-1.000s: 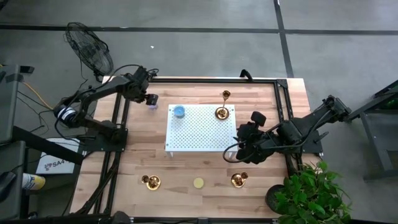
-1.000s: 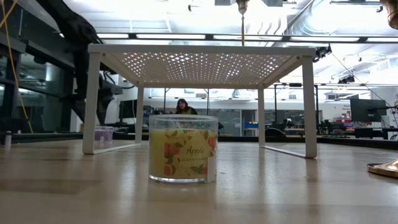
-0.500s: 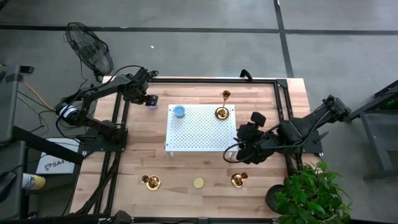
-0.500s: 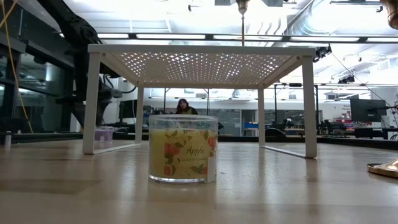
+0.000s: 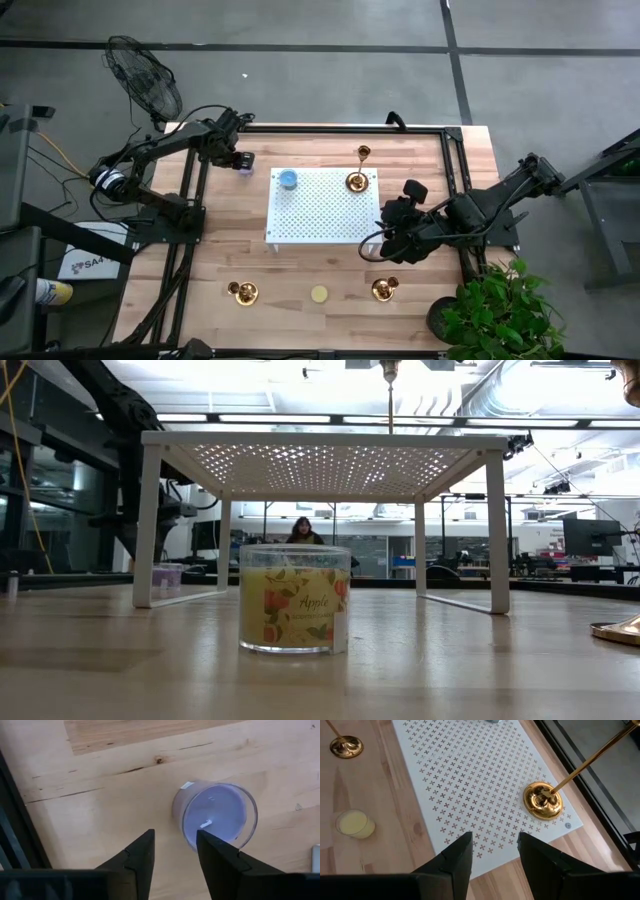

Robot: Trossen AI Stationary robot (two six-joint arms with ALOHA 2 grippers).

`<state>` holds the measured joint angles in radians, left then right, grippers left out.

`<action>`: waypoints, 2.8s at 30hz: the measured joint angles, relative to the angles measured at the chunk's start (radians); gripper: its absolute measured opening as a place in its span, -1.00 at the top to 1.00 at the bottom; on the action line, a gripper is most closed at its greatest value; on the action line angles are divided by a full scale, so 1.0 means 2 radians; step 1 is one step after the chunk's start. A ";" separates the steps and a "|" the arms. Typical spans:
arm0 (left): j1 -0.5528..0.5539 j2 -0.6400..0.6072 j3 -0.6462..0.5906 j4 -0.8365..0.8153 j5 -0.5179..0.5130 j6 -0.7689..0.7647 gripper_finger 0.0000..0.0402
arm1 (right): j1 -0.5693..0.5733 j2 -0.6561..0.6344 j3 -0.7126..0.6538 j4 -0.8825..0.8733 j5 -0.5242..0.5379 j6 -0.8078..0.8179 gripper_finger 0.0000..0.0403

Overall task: Pick & Place candle stick holders
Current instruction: Put the purple scented candle on the shelf

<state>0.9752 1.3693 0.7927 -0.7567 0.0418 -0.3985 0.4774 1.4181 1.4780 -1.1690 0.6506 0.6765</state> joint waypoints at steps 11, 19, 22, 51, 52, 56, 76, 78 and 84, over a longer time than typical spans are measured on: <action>0.000 0.000 0.000 0.000 0.002 -0.009 0.43 | 0.000 0.000 0.000 0.000 0.001 0.000 0.24; 0.000 0.000 0.000 0.000 0.010 -0.013 0.54 | 0.000 0.000 0.000 0.000 0.001 0.002 0.24; 0.000 0.000 0.000 0.000 0.010 -0.013 0.55 | 0.000 0.000 0.000 0.000 0.001 0.002 0.24; 0.000 0.007 0.000 0.007 0.021 -0.012 0.95 | 0.000 0.000 0.000 0.000 -0.002 0.003 0.24; 0.000 0.007 0.000 0.007 0.021 -0.011 0.95 | 0.000 0.000 0.000 0.000 -0.002 0.003 0.24; 0.000 0.007 0.000 0.007 0.026 0.002 0.98 | 0.000 0.000 0.000 0.000 -0.003 0.003 0.24; 0.000 0.007 0.148 -0.169 0.027 0.107 1.00 | 0.020 -0.021 0.000 -0.044 -0.063 0.080 0.24; 0.000 0.007 0.174 -0.198 0.027 0.118 1.00 | 0.028 -0.026 0.000 -0.060 -0.058 0.097 0.24; -0.009 0.007 0.265 -0.262 0.027 0.132 1.00 | 0.055 -0.033 0.000 -0.093 -0.024 0.125 0.24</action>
<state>0.9569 1.3839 1.3230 -1.2808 0.0953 -0.1349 0.5873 1.3529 1.4780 -1.3558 0.6017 0.9263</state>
